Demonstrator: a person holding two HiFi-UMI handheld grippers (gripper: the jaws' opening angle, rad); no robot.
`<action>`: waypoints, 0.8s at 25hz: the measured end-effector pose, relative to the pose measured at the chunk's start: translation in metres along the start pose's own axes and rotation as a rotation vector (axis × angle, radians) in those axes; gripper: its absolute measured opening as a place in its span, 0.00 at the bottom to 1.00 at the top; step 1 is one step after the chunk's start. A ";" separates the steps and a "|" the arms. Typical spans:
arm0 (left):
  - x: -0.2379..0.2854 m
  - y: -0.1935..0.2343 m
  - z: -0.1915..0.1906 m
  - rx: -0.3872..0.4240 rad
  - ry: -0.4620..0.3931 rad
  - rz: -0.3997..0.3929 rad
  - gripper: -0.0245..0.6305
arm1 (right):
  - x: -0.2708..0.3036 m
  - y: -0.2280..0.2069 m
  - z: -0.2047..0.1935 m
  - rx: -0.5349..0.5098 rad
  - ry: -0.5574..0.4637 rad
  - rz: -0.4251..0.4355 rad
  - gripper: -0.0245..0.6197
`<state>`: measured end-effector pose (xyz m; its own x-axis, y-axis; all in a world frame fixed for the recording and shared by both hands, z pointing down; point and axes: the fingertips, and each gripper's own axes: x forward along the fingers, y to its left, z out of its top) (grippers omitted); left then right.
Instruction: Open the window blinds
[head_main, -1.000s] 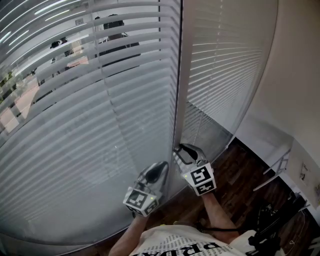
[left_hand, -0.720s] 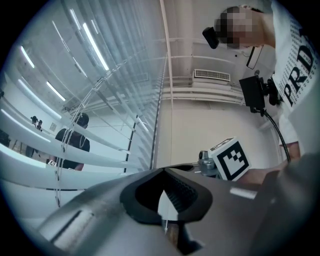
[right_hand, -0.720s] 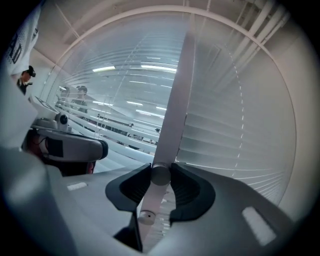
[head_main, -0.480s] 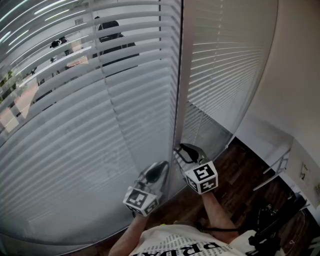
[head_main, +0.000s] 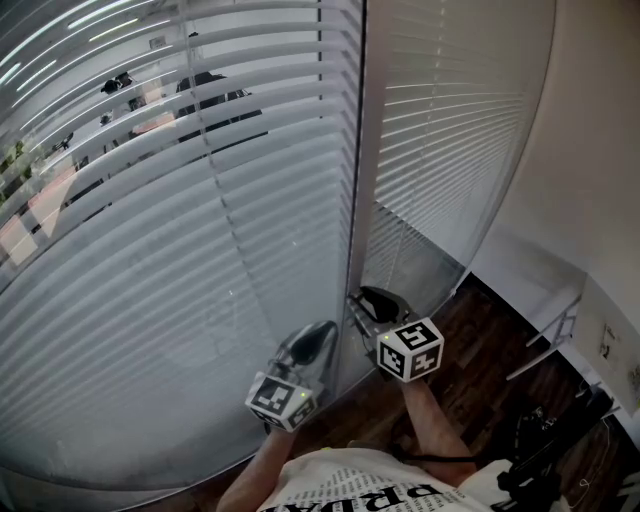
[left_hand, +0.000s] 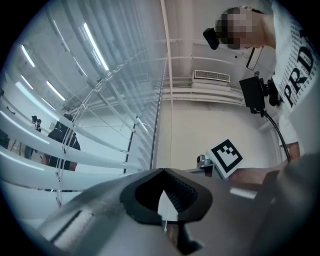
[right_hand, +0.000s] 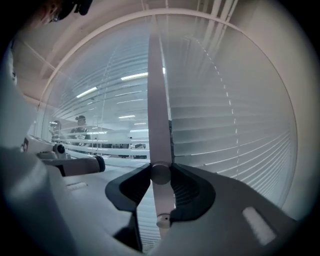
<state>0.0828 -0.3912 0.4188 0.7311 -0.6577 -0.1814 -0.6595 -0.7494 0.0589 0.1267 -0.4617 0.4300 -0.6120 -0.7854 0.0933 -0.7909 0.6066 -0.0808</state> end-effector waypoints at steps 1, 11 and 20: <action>0.000 0.000 0.000 -0.001 0.000 0.000 0.03 | 0.000 0.000 0.000 0.013 0.000 0.001 0.24; 0.001 0.000 0.001 -0.006 -0.001 0.001 0.03 | 0.000 -0.002 -0.001 0.182 -0.026 0.028 0.24; -0.001 0.001 0.001 -0.019 -0.002 0.004 0.03 | 0.000 0.001 -0.002 -0.069 0.009 -0.020 0.25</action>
<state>0.0814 -0.3908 0.4181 0.7280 -0.6608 -0.1829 -0.6591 -0.7479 0.0786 0.1262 -0.4608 0.4318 -0.5958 -0.7965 0.1027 -0.8014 0.5981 -0.0107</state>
